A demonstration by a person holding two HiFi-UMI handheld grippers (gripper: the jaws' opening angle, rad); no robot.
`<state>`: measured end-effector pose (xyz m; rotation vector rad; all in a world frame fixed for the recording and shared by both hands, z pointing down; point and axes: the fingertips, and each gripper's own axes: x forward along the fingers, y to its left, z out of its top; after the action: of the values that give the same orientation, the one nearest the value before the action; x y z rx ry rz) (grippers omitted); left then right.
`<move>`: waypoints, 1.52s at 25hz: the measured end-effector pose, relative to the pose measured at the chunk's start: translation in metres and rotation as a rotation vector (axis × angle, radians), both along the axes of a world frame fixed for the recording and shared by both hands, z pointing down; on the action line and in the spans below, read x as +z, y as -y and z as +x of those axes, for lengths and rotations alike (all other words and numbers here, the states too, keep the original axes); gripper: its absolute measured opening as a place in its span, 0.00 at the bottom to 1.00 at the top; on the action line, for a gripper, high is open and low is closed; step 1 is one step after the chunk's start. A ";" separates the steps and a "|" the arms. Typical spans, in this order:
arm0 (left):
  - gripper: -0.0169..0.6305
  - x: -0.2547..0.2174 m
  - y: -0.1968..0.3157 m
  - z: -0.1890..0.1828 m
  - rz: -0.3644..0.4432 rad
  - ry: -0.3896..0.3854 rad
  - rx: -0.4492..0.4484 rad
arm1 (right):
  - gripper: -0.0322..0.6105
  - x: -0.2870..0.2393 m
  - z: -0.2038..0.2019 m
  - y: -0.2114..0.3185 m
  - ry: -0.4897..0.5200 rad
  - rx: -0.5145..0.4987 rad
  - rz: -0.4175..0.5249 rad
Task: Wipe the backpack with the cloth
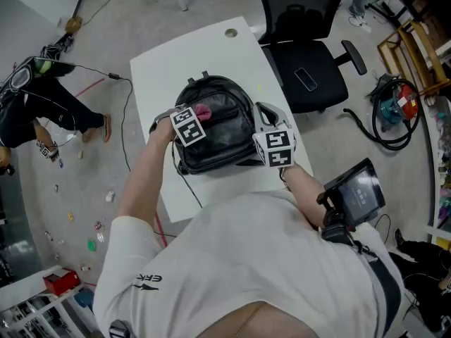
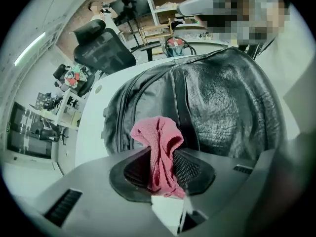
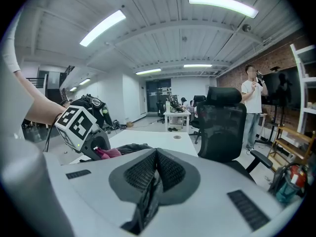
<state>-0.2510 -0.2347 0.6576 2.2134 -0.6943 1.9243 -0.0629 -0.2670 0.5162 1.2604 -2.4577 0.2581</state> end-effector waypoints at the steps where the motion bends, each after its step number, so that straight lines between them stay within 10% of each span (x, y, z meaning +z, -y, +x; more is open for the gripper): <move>1: 0.19 -0.001 -0.002 -0.005 -0.005 0.006 -0.007 | 0.05 0.000 -0.001 -0.001 0.001 -0.002 -0.001; 10: 0.19 0.003 -0.004 -0.025 -0.051 0.066 -0.010 | 0.05 0.002 0.000 0.001 -0.001 0.005 0.003; 15: 0.19 -0.006 0.023 0.010 0.037 -0.055 -0.025 | 0.05 0.005 0.009 0.004 -0.012 0.029 0.003; 20: 0.19 -0.014 0.053 0.074 0.102 -0.163 0.100 | 0.05 0.010 0.023 0.010 -0.028 0.068 0.002; 25: 0.19 -0.002 0.058 0.111 0.081 -0.110 0.255 | 0.05 0.013 0.040 0.015 -0.033 0.117 -0.002; 38: 0.19 0.000 0.019 0.052 0.032 -0.079 0.176 | 0.05 0.015 0.018 0.003 -0.016 0.058 -0.021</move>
<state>-0.1993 -0.2540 0.6577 2.4298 -0.5391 1.9013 -0.0445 -0.2705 0.5315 1.3215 -2.4010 0.2878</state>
